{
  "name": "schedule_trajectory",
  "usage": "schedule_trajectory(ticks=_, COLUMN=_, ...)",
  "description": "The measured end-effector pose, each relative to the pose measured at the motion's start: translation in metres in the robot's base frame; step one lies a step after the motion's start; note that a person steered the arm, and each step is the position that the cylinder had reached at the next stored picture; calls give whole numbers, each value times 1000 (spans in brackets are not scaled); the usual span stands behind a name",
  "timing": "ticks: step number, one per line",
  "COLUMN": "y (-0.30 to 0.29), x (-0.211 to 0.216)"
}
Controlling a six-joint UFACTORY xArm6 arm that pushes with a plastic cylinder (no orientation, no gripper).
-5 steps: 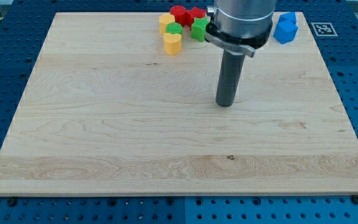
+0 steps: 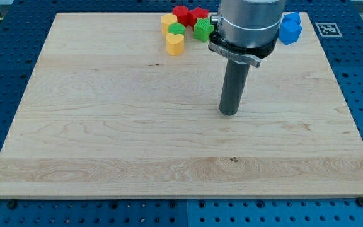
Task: Separate blue triangle and blue cube
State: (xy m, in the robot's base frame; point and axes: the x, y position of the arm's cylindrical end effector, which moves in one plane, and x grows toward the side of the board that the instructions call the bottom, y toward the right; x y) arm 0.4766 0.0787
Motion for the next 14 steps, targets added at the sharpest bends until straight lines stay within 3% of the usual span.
schedule_trajectory(ticks=3, y=0, x=19)
schedule_trajectory(ticks=5, y=4, x=-37)
schedule_trajectory(ticks=6, y=4, x=-37)
schedule_trajectory(ticks=9, y=55, x=-164)
schedule_trajectory(ticks=11, y=77, x=-285)
schedule_trajectory(ticks=12, y=77, x=-285)
schedule_trajectory(ticks=14, y=141, x=-285)
